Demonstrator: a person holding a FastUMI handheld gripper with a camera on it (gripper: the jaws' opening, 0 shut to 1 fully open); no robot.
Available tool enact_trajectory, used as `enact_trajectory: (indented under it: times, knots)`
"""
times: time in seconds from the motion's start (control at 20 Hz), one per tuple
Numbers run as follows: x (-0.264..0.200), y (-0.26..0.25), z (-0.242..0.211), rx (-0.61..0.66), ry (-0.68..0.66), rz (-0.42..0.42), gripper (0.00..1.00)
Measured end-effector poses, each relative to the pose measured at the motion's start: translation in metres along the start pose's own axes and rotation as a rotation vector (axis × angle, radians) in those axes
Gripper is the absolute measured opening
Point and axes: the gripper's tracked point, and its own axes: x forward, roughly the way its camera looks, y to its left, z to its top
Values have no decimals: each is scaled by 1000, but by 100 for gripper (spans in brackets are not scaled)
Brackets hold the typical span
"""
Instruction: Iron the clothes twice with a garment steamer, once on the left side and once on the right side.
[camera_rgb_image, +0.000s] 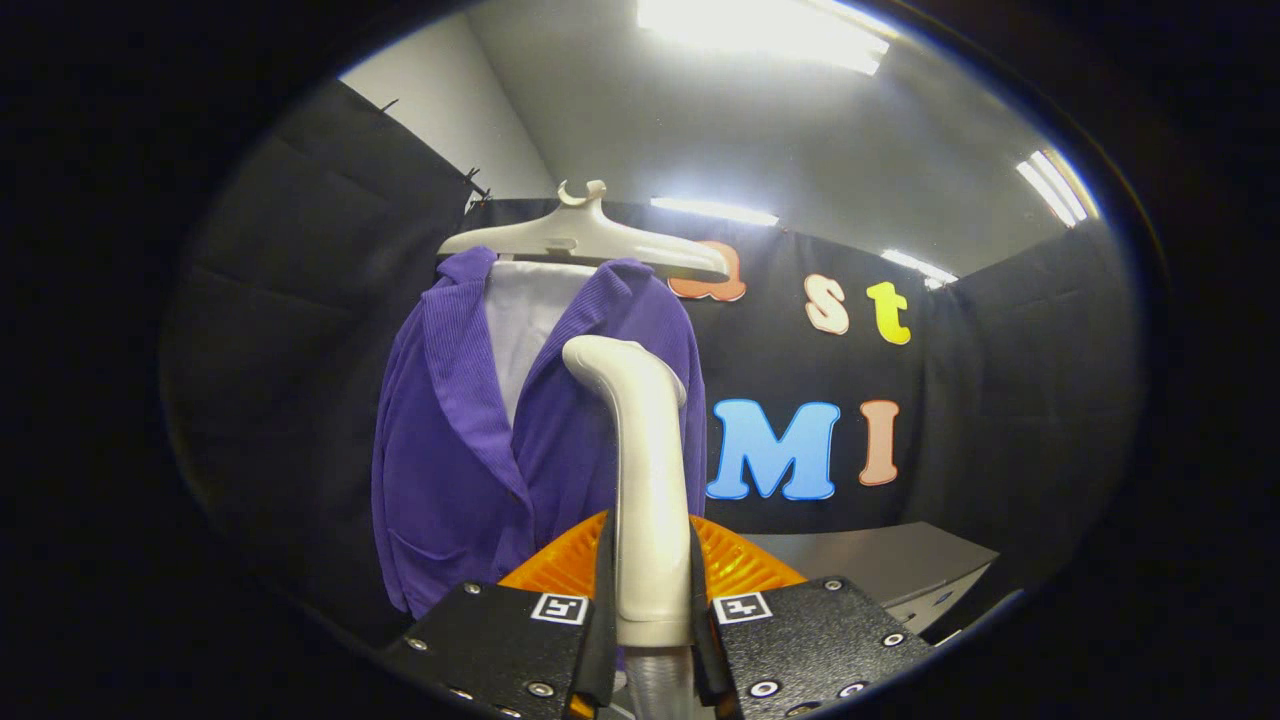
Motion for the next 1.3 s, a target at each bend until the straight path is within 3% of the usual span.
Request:
enact_trajectory:
  times: [0.65,1.3]
  knots:
    - [-20,-6,-101,45,177,-13,31]
    - [-43,6,-204,-81,347,-18,31]
